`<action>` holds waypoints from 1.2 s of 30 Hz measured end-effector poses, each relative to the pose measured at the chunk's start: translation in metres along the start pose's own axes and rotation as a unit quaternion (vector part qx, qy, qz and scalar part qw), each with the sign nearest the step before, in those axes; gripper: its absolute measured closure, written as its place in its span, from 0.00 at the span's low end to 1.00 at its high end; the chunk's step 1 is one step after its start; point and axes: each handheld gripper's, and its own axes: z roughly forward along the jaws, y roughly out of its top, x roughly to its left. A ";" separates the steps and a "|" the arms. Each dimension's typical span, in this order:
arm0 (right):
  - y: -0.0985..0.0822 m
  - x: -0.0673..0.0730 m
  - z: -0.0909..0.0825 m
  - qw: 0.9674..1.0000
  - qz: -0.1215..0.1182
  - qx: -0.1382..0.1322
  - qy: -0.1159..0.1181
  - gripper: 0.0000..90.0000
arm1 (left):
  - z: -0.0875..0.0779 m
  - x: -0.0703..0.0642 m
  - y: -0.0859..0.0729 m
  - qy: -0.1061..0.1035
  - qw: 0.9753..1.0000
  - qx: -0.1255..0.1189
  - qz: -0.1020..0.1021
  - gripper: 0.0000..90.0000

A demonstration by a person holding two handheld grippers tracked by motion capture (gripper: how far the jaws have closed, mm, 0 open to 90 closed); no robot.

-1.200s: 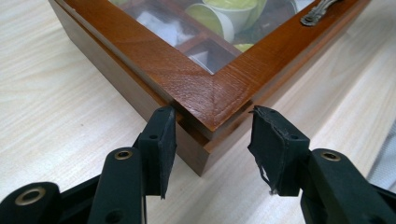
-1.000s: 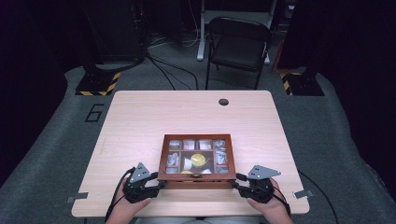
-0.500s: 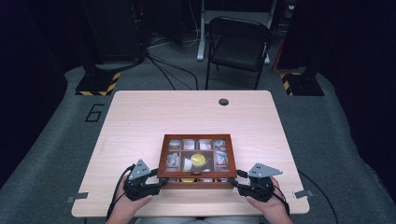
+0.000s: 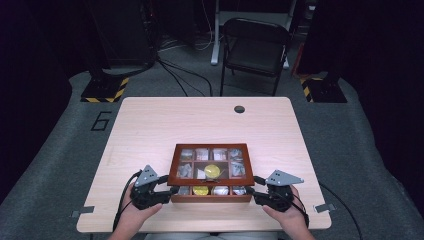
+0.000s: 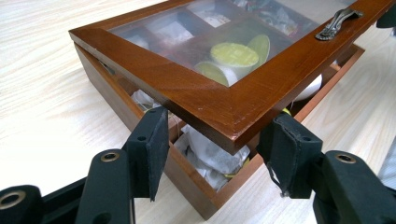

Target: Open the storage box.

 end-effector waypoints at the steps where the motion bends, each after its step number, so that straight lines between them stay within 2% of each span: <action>1: 0.001 -0.001 0.000 1.000 -0.004 -0.001 0.000 0.55 | 0.000 0.000 0.001 0.000 1.000 -0.001 -0.001 0.48; 7: 0.008 -0.003 -0.001 1.000 0.001 -0.008 -0.003 0.55 | -0.003 0.003 0.009 0.002 1.000 -0.004 -0.004 0.49; 10: 0.014 -0.003 -0.001 1.000 0.005 -0.012 -0.006 0.55 | -0.004 0.006 0.013 0.005 1.000 -0.010 -0.008 0.49; 15: 0.023 -0.007 -0.001 1.000 0.013 -0.020 -0.008 0.55 | -0.006 0.007 0.021 0.015 0.999 -0.029 -0.007 0.48; 16: 0.025 -0.007 -0.001 1.000 0.018 -0.021 -0.010 0.54 | -0.007 0.008 0.023 0.013 1.000 -0.026 -0.004 0.48; 20: 0.032 -0.010 -0.001 0.999 0.019 -0.028 -0.012 0.54 | -0.006 0.010 0.029 0.017 0.999 -0.039 -0.009 0.48; 24: 0.040 -0.014 -0.002 0.999 0.016 -0.037 -0.011 0.55 | -0.008 0.013 0.036 0.018 0.999 -0.046 -0.004 0.49; 36: 0.052 -0.022 0.002 0.998 0.023 -0.052 -0.017 0.55 | -0.005 0.019 0.053 0.025 0.998 -0.053 -0.002 0.49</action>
